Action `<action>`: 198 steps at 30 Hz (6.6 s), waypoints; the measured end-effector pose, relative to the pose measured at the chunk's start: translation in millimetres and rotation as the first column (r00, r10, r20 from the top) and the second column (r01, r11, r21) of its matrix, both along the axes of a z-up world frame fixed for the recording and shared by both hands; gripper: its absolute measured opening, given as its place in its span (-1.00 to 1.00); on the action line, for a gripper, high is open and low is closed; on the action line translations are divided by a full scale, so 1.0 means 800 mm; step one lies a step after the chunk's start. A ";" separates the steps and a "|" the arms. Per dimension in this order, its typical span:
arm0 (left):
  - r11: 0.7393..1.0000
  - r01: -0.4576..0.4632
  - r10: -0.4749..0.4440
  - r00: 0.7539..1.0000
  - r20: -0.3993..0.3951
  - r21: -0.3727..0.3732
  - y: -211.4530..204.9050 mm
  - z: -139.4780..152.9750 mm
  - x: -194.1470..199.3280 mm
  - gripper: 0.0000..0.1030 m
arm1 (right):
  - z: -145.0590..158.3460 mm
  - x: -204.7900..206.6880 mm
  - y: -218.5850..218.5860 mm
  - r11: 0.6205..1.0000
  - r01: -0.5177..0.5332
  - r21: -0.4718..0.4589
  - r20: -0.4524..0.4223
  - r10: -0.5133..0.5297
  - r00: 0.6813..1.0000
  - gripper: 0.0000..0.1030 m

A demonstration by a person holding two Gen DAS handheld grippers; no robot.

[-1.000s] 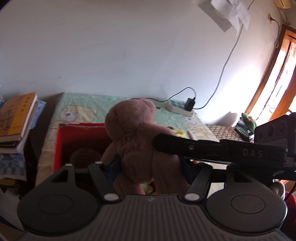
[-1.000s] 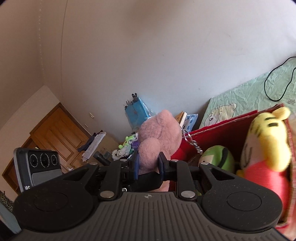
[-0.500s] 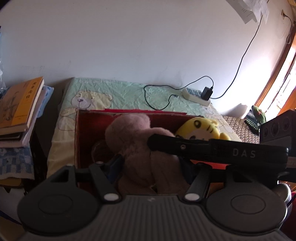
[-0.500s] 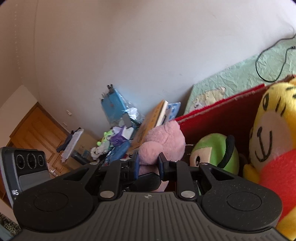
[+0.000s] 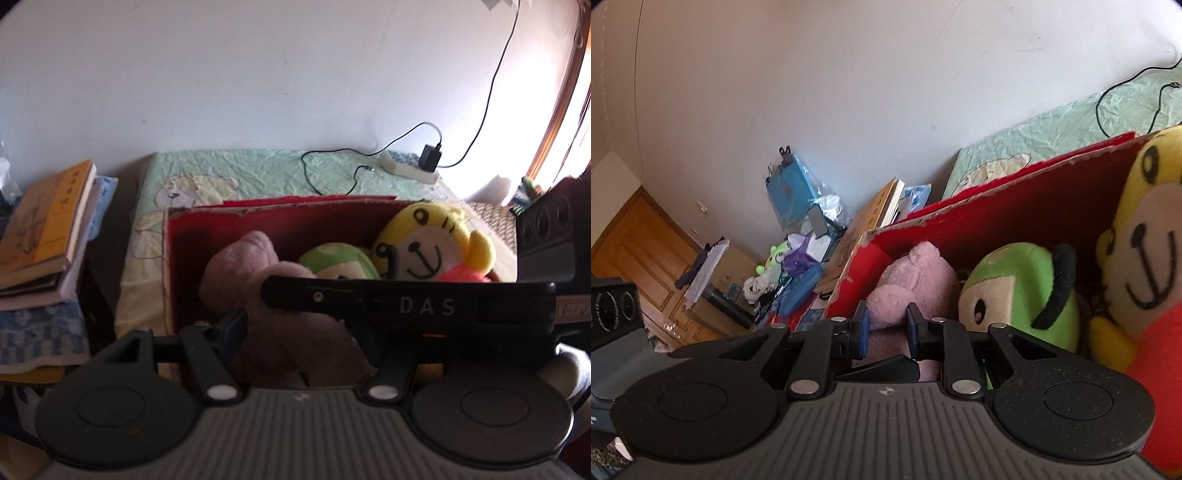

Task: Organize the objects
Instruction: 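Lower the teddy bear into the box beside the green plush, then open the right gripper and withdraw it from the teddy bear, then move the right gripper to the white bunny plush on the bed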

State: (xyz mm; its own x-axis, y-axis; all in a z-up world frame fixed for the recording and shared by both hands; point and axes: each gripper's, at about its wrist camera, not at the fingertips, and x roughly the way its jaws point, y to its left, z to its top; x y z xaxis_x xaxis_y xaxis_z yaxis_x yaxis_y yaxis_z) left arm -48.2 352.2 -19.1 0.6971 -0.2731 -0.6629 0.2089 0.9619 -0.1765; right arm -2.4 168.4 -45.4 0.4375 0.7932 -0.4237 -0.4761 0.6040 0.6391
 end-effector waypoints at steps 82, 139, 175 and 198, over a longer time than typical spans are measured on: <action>0.964 -0.147 0.174 0.979 -0.106 0.220 -0.059 -0.010 -0.017 0.84 | 0.007 -0.080 -0.061 0.971 0.213 -0.104 0.111 -0.202 0.973 -0.44; 0.940 -0.202 0.223 0.973 -0.048 0.273 -0.070 0.003 -0.026 0.85 | 0.022 -0.091 -0.060 0.952 0.272 -0.142 0.139 -0.253 0.958 -0.14; 0.893 -0.325 0.367 0.926 -0.085 0.311 -0.096 0.036 -0.047 0.85 | 0.050 -0.099 -0.105 0.955 0.259 -0.143 0.215 -0.225 0.950 0.01; 0.847 -0.440 0.479 0.875 -0.070 0.298 -0.217 0.054 -0.084 0.85 | 0.055 -0.091 -0.224 0.992 0.090 -0.089 0.206 -0.070 0.976 0.01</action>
State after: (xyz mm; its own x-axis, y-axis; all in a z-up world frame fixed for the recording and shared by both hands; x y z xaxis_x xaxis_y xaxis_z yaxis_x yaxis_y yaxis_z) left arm -115.4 178.6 23.8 0.5964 0.2555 -0.7610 -0.2764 0.9554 0.1041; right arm -75.4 -10.8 -1.3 0.5822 0.7115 -0.3934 -0.5369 0.6998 0.4711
